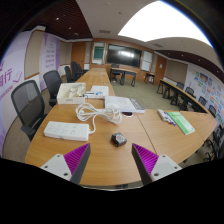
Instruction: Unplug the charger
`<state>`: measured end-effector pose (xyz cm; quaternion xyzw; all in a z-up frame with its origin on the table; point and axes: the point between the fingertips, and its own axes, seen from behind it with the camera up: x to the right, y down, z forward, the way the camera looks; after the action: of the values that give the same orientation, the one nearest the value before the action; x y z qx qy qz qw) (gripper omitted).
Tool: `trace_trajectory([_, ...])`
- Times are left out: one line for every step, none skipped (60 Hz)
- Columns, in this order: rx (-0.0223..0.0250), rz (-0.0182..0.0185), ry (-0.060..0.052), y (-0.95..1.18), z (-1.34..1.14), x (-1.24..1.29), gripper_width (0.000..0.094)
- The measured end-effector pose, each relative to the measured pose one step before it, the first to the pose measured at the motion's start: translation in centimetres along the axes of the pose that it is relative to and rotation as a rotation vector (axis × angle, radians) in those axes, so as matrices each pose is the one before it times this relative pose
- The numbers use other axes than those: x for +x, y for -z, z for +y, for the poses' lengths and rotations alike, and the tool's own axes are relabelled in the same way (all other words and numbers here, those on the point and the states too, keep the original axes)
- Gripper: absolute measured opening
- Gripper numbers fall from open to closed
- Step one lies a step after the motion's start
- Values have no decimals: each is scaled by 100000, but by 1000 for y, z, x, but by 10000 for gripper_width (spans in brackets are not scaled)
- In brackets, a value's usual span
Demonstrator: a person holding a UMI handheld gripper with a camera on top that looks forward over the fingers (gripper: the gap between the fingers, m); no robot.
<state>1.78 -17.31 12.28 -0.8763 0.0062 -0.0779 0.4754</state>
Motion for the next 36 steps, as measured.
trace_trajectory([154, 362, 254, 745, 65, -62, 855])
trace_trajectory([46, 323, 180, 740, 100, -57, 855])
trace_trajectory([-82, 248, 108, 726, 139, -68, 856])
trace_trajectory([-137, 189, 39, 717, 172, -85, 855])
trace_trajectory([2, 210, -58, 739, 206, -104, 855])
trace_trajectory([-79, 101, -147, 650, 59, -23, 855])
trace_trajectory([13, 142, -167, 614, 95, -67, 855])
trace_trajectory([58, 135, -114, 574, 90, -48, 853])
trace_trajectory([81, 114, -41, 582, 95, -69, 853])
trace_trajectory([115, 99, 92, 592, 117, -35, 856])
trace_trajectory([155, 138, 169, 543, 143, -65, 854])
trace_trajectory([123, 87, 261, 553, 79, -14, 854])
trace_trajectory([171, 201, 245, 507, 105, -39, 855])
trace_trajectory([120, 220, 247, 402, 94, -14, 854])
trace_trajectory([108, 217, 276, 373, 90, 8, 853])
trace_trajectory([139, 195, 228, 357, 88, -5, 852])
trace_trajectory([43, 237, 150, 362, 99, 20, 850])
trace_trajectory([-58, 254, 22, 359, 97, 13, 851])
trace_trajectory([-127, 214, -40, 322, 108, 26, 851])
trace_trajectory([-180, 127, -131, 281, 104, 13, 854])
trace_trajectory([-166, 15, -288, 270, 99, -22, 853])
trace_trajectory([-138, -64, -497, 216, 129, 17, 852])
trace_trajectory([-112, -63, -541, 220, 52, -38, 853])
trace_trajectory([4, -115, -381, 277, 88, 22, 853])
trace_trajectory([134, 40, -194, 177, 18, -30, 854])
trace_trajectory([152, 255, 21, 127, 22, 15, 854])
trace_trajectory([9, 341, 210, 115, 48, 27, 854])
trace_trajectory([-193, 201, 174, 102, 98, 39, 855])
trace_trajectory([-284, 7, 5, 95, 129, -11, 855])
trace_trajectory([-212, -166, -108, 80, 87, -63, 856])
trace_trajectory([-264, -202, -207, 155, 125, -54, 857])
trace_trajectory([-231, -100, -132, 95, 57, -59, 853])
trace_trajectory([-225, 0, 40, 107, 70, -22, 855])
trace_trajectory([-141, 27, 99, -134, 73, -40, 855])
trace_trajectory([-19, -35, 24, 24, -42, 55, 854])
trace_trajectory([123, -13, -69, 138, -78, -21, 855])
